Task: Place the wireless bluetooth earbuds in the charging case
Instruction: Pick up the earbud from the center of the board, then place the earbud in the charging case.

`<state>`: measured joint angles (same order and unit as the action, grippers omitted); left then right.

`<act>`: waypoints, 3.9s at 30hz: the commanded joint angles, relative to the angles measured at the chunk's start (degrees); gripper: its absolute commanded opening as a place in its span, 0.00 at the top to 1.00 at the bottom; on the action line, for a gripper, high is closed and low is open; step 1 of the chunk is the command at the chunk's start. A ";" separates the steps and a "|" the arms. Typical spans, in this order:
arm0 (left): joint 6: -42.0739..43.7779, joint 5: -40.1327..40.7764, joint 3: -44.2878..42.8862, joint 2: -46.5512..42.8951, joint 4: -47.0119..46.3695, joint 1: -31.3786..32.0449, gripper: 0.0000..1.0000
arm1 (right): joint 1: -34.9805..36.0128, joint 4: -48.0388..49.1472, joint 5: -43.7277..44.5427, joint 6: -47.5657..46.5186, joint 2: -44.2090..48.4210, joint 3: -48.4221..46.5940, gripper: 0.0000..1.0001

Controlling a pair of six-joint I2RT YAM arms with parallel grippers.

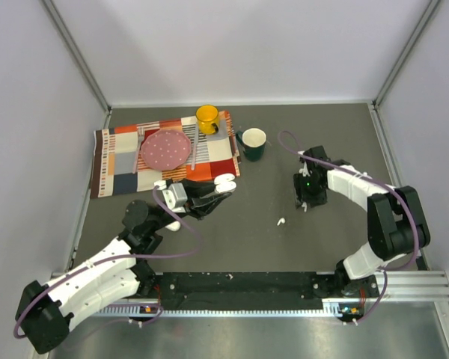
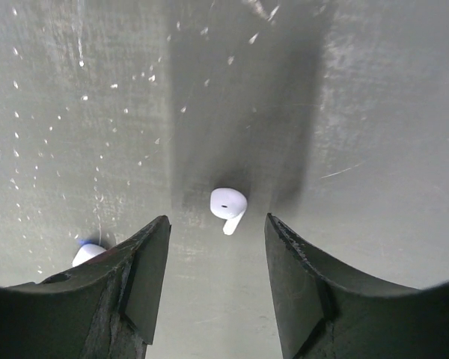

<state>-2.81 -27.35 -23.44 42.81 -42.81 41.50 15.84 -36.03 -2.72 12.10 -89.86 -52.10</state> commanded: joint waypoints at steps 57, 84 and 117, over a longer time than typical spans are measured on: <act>-0.44 0.81 -0.46 0.52 -1.49 0.08 1.00 | 1.65 7.73 5.80 3.81 1.62 2.88 0.67; 0.00 1.07 -0.38 -0.09 -0.26 -0.01 1.00 | 2.18 7.55 6.15 3.55 1.27 2.53 0.80; -2.64 5.47 0.15 2.89 -3.86 0.08 1.00 | 27.65 34.08 29.17 2.06 43.70 6.13 1.00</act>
<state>-4.58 -23.62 -23.44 45.54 -42.22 41.50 38.30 -13.47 19.11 17.58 -51.62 -46.70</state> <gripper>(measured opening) 0.334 0.194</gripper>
